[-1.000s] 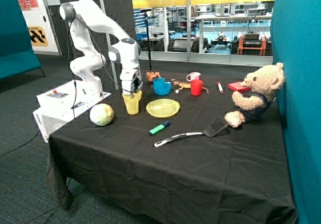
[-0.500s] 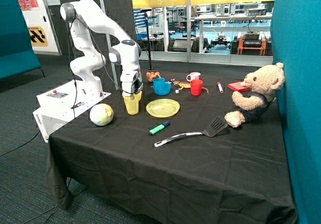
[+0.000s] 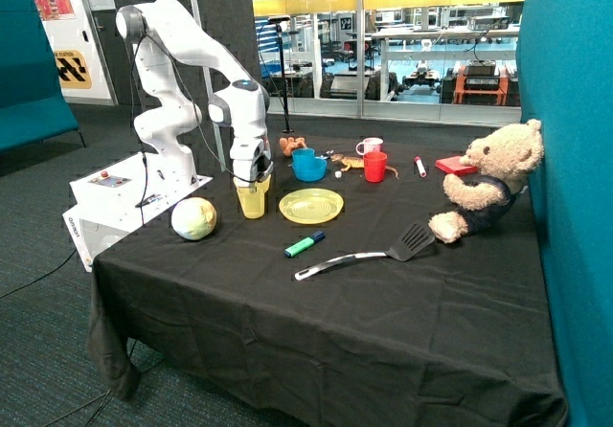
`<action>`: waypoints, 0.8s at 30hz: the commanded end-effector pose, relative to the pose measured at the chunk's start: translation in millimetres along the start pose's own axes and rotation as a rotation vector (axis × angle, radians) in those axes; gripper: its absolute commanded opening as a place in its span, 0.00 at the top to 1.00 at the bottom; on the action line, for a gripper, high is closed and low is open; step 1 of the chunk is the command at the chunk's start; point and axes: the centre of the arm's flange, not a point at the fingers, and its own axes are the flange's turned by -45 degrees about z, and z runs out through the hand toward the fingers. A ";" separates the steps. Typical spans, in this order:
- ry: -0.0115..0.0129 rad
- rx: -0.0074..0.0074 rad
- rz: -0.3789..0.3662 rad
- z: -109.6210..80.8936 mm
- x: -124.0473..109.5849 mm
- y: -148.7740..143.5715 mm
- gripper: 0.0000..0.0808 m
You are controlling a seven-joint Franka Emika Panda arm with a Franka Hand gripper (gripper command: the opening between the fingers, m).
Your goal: Match the cups with the appropriate bowls
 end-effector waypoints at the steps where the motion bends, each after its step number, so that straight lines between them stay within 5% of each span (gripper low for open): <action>1: 0.0020 -0.0031 0.000 -0.1 -0.9 -6.4 1.00; 24: 0.0020 -0.0031 0.011 -2.4 -13.4 -3.7 1.00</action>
